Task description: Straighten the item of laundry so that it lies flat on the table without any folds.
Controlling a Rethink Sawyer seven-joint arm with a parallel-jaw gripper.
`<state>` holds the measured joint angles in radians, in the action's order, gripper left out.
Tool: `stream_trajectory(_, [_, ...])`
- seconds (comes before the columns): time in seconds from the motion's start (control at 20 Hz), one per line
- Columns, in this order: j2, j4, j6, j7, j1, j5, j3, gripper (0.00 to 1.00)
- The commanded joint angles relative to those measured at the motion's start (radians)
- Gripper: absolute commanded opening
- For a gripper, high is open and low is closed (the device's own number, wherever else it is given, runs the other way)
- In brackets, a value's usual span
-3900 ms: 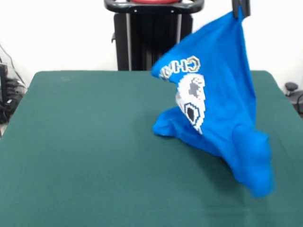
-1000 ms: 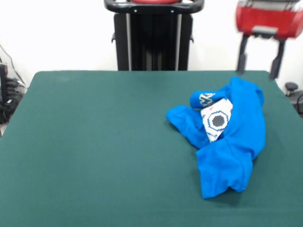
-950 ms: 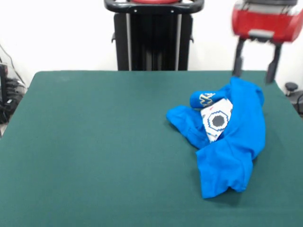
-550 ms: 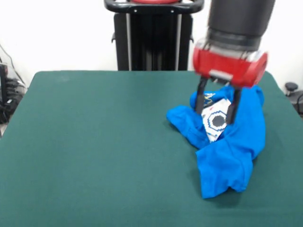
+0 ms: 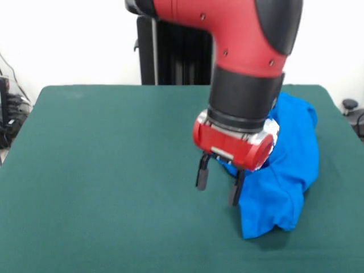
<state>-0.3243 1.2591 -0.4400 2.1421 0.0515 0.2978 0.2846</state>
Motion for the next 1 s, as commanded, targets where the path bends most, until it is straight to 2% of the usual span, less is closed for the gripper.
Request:
stream_trajectory(0.05, [-0.007, 0.080, -0.029, 0.124, -0.001, 0.028, -0.155, 1.00])
stream_trajectory(0.35, [-0.039, 0.108, -0.067, 0.066, -0.046, 0.031, -0.236, 1.00])
stream_trajectory(0.65, [-0.101, 0.181, -0.087, 0.033, -0.086, 0.016, -0.299, 1.00])
stream_trajectory(1.0, [-0.053, 0.169, -0.034, 0.026, -0.122, -0.015, -0.343, 1.00])
